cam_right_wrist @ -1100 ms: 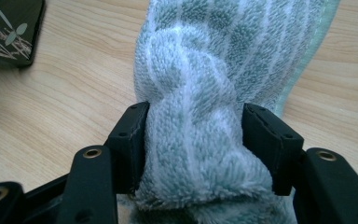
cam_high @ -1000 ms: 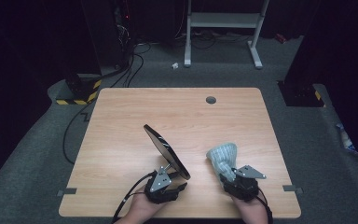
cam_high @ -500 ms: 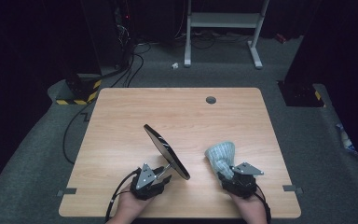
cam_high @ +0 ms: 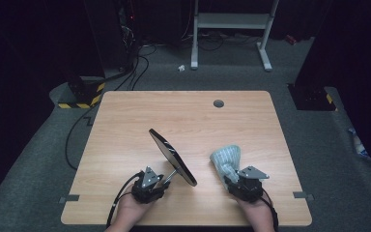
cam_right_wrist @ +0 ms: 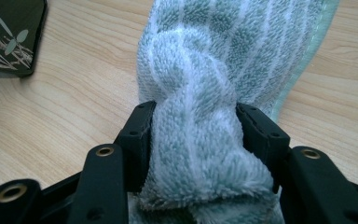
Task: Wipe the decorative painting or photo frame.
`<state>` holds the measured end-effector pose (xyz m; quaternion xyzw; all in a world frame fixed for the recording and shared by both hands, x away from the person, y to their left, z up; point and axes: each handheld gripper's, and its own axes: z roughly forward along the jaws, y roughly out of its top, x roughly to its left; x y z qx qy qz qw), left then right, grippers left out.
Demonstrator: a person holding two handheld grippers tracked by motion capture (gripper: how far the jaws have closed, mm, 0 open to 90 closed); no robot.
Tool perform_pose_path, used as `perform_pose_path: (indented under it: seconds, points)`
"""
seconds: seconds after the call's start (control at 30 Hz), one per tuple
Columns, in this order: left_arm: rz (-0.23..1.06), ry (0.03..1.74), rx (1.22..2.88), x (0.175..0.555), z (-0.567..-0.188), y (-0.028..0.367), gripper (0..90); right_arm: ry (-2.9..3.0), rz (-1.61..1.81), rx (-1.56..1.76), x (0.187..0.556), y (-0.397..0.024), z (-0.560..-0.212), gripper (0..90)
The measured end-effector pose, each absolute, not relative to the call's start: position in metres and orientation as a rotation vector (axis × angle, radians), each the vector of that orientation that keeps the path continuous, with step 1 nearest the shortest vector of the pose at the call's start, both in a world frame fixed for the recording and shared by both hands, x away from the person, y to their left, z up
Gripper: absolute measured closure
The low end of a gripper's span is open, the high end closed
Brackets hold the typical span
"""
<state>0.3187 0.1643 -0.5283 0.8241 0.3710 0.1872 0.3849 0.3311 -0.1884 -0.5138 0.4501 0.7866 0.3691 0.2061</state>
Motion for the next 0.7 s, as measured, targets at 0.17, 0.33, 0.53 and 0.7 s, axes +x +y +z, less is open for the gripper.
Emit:
perform_pose_path:
  seconds: [0.17, 0.33, 0.53, 0.7]
  points:
    - [0.407, 0.942, 2.094, 0.325, -0.529, 0.165, 68.3, 2.187, 1.017, 1.248, 0.330, -0.188, -0.515, 52.4]
    - [0.340, 0.935, 2.080, 0.332, -0.529, 0.164, 75.7, 2.190, 0.990, 1.234, 0.330, -0.185, -0.518, 56.1]
    - [0.352, 0.935, 2.089, 0.337, -0.529, 0.159, 87.3, 2.170, 0.993, 1.234, 0.328, -0.184, -0.519, 65.6]
    - [0.378, 0.968, 2.074, 0.344, -0.529, 0.155, 88.5, 2.137, 1.024, 1.193, 0.327, -0.181, -0.507, 66.7]
